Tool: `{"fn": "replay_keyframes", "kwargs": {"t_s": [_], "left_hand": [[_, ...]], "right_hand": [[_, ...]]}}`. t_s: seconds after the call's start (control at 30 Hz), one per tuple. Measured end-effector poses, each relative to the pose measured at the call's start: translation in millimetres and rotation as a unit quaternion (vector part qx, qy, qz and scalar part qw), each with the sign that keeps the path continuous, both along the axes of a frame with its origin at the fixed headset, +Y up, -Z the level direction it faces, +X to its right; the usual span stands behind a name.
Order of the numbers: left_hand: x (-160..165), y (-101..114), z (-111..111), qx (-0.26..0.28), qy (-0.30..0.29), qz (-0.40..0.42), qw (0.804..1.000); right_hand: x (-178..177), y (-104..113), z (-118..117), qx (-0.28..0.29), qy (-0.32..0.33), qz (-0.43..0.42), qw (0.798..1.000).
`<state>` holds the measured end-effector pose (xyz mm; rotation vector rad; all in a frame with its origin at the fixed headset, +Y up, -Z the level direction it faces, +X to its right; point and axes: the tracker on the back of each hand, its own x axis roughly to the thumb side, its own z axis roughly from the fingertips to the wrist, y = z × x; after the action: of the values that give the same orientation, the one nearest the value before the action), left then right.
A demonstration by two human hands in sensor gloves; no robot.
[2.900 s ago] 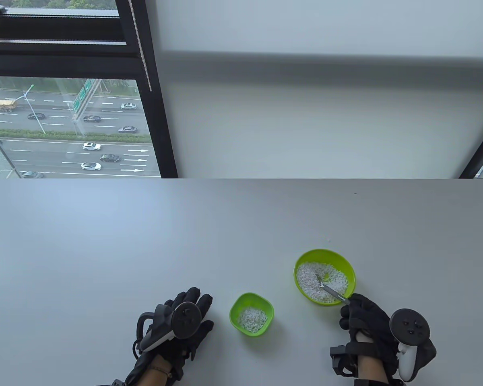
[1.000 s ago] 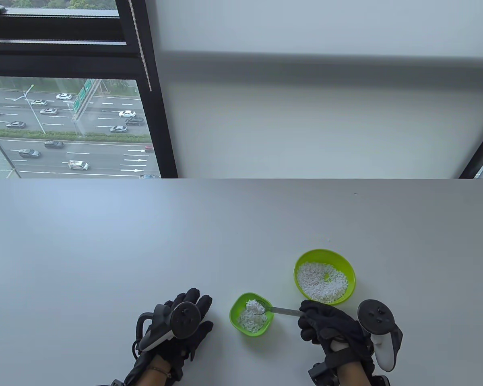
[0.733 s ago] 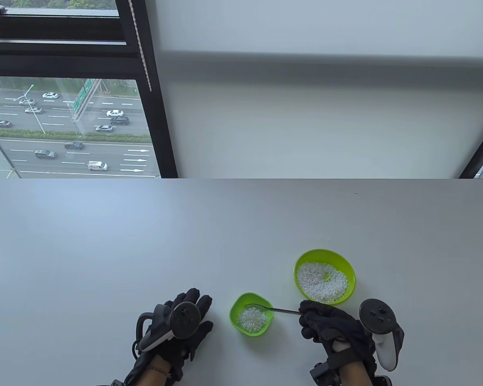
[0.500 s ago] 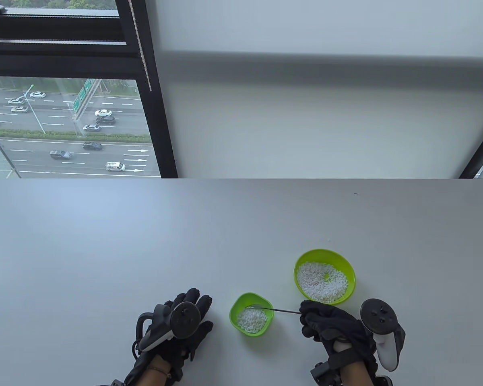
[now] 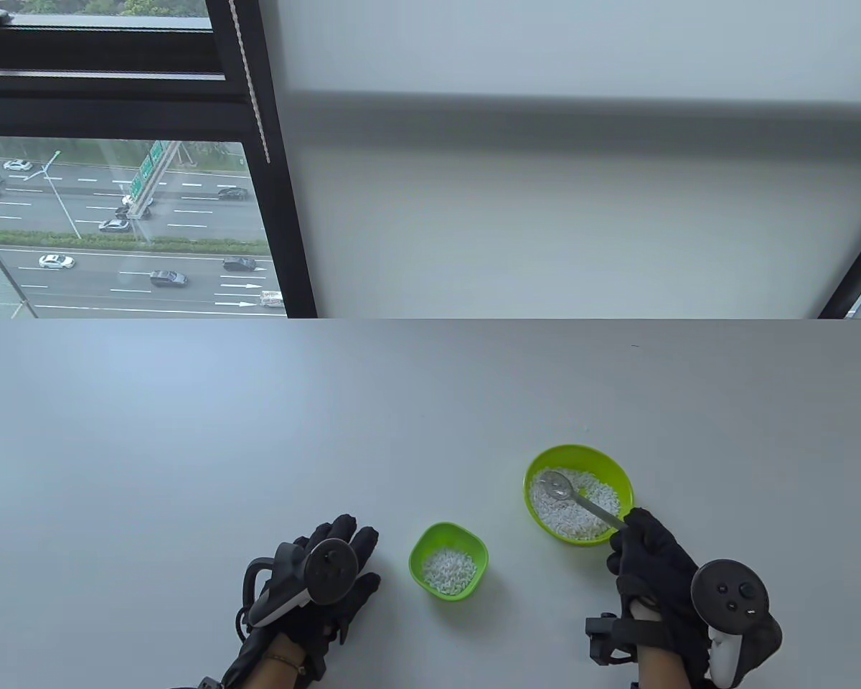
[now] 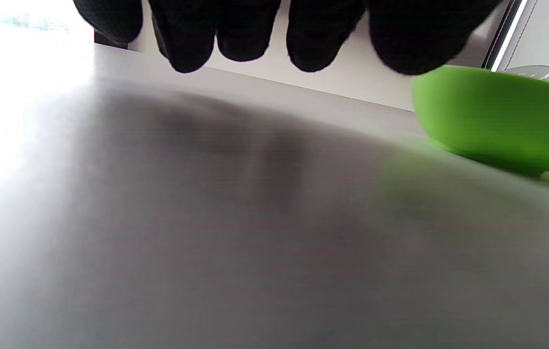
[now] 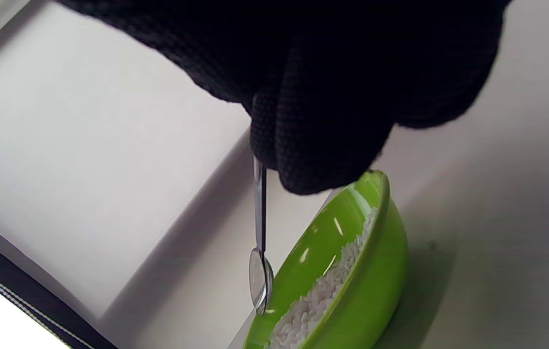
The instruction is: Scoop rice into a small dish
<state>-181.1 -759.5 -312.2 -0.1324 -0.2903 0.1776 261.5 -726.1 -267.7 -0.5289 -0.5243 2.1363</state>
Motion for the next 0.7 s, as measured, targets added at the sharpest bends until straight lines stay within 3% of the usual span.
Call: {"fn": "replay_keyframes", "kwargs": {"t_s": [0.17,0.43,0.57,0.7], "left_hand": [[0.3,0.1,0.2,0.0,0.001,-0.002,1.0],[0.2,0.2,0.2,-0.001,0.001,0.0,1.0],[0.1,0.2,0.2,-0.001,0.0,-0.001,1.0],[0.3,0.4,0.4,0.0,0.001,-0.001,1.0]], "right_hand": [[2.8,0.8,1.1,-0.01,-0.042,0.075,0.996],[-8.8,3.6,-2.7,-0.051,-0.039,0.17,0.983],[-6.1,3.4,-2.1,-0.053,-0.028,0.138,0.989],[1.4,-5.6,-4.7,-0.072,0.0,0.044,0.996]]}}
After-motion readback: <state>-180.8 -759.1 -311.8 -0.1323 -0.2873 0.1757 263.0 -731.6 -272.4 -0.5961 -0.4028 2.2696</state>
